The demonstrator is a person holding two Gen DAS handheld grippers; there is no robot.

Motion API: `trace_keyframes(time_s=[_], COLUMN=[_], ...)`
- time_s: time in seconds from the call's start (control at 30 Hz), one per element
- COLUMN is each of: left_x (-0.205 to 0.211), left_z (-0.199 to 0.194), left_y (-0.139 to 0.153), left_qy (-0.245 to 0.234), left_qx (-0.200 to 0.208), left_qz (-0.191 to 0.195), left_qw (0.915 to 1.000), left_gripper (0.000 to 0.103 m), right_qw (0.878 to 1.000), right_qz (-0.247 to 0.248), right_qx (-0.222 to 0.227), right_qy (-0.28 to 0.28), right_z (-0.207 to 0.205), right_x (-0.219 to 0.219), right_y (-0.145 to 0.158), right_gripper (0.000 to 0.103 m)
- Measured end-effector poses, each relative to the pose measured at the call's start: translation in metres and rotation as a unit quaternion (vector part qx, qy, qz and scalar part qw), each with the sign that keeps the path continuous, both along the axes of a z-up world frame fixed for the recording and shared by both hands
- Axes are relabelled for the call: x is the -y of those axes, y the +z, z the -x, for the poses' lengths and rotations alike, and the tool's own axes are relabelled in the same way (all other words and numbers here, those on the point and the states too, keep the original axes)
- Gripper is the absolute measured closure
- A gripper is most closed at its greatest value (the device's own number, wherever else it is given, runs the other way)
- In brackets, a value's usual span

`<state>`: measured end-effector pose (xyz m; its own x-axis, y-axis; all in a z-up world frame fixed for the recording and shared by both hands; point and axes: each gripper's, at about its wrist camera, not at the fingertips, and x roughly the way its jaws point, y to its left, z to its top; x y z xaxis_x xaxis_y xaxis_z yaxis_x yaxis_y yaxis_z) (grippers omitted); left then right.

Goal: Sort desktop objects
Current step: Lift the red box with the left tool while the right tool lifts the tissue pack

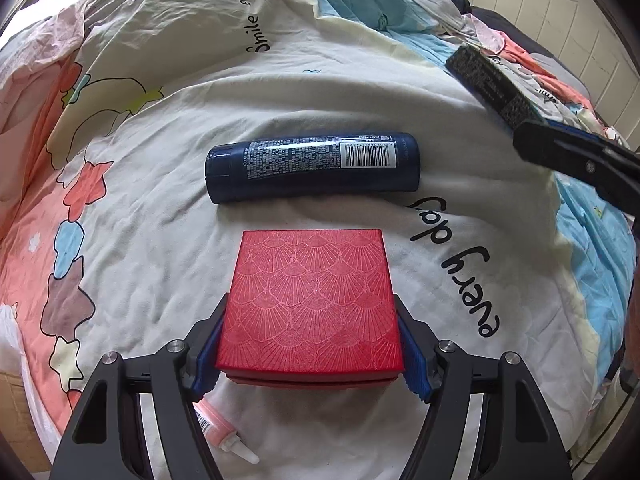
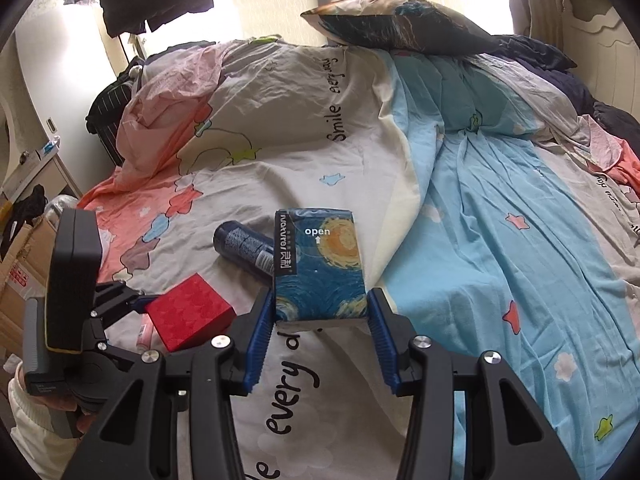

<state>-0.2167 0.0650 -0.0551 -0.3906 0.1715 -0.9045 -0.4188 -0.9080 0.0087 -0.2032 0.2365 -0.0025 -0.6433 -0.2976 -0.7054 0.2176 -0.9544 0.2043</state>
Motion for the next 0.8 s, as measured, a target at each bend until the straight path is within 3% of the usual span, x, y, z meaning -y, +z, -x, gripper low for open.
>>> trace_keyframes(time_s=[0.47,0.8], left_x=[-0.008,-0.014], left_z=[-0.011,-0.020], left_y=[-0.004,0.008], left_qy=[-0.001,-0.004], left_qx=[0.003,0.001], left_qz=[0.002,-0.001], left_qw=[1.0000,1.0000], left_gripper=[0.029,0.029], right_qw=[0.998,0.999], right_qz=[0.036,0.028], right_qx=[-0.052,0.011], right_qy=[-0.029,0.043], right_z=[-0.010,-0.026], right_x=[-0.019,0.013], right_y=[0.036,0.020], right_gripper=[0.060,0.063])
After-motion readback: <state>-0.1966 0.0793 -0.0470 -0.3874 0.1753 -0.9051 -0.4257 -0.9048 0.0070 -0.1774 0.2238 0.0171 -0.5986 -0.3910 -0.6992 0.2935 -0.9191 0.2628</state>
